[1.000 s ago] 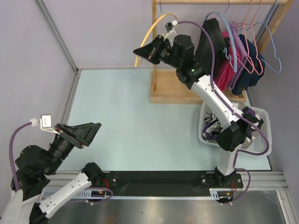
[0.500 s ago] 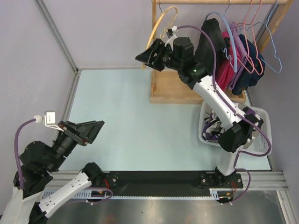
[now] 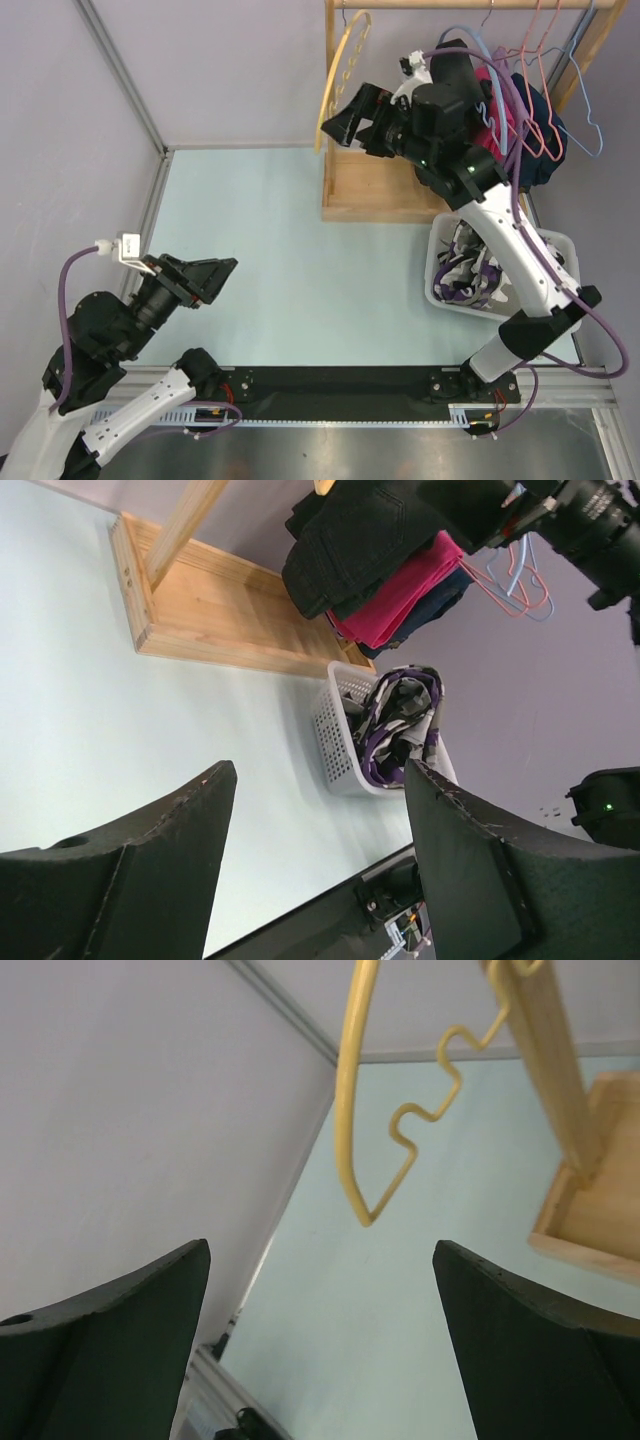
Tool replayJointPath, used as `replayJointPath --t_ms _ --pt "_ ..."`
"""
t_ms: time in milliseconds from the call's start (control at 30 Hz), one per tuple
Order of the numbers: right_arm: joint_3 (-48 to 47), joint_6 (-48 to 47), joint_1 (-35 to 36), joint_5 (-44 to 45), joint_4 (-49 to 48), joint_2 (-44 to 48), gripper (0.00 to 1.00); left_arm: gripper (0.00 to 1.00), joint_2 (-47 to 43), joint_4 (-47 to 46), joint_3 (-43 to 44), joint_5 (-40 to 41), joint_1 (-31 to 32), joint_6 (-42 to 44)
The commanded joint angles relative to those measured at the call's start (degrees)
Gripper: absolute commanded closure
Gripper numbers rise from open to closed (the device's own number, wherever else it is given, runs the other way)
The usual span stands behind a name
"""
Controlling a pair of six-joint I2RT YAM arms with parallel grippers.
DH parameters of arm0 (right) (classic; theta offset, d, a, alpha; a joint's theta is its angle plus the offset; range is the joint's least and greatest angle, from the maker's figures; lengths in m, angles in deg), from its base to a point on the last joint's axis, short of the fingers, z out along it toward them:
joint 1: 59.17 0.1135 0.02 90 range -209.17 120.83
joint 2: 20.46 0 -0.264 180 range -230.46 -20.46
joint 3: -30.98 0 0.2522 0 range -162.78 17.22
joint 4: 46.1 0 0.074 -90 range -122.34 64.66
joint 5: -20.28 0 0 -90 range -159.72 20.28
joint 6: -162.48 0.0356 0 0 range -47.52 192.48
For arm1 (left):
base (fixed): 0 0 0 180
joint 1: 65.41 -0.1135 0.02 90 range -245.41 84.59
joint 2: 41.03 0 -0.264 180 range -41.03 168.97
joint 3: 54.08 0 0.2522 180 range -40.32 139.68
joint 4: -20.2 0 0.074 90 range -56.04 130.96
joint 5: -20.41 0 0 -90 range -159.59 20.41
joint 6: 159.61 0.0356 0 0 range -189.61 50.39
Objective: Remove the trousers from the hanger
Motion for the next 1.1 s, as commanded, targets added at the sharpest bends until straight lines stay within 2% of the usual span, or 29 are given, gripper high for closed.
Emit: replayJointPath --t_ms 0,133,200,400,700,833,1000,1067 --pt "-1.2 -10.5 0.5 11.2 6.7 5.9 0.03 0.27 1.5 -2.9 -1.2 -2.3 -0.2 -0.7" --pt "-5.3 -16.7 -0.2 21.0 10.7 7.8 0.07 0.27 1.7 -4.1 -2.2 -4.1 -0.2 -1.3" --pt "-8.8 -19.9 -2.1 22.7 13.0 7.9 0.09 0.27 1.7 -4.3 -2.6 -4.6 -0.2 -1.6" --pt "-16.9 -24.1 -10.4 20.5 18.1 6.2 0.14 0.27 1.7 -4.5 -3.4 -5.6 -0.2 -1.7" --pt "-18.8 -22.3 -28.3 8.0 17.8 5.8 0.19 0.27 2.6 -5.4 -3.9 -7.0 -0.2 -1.4" --pt "-17.8 -19.9 -36.3 -3.6 17.5 4.9 0.21 0.27 2.9 -5.6 -3.9 -7.2 -0.2 -1.2" --pt "-14.3 -17.6 -42.2 -16.9 15.3 4.1 0.23 0.27 3.3 -6.1 -4.3 -7.6 -0.2 -1.2" --pt "-12.7 -17.1 -43.0 -18.5 13.8 4.5 0.23 0.27 3.6 -6.4 -4.3 -7.9 -0.2 -1.3"
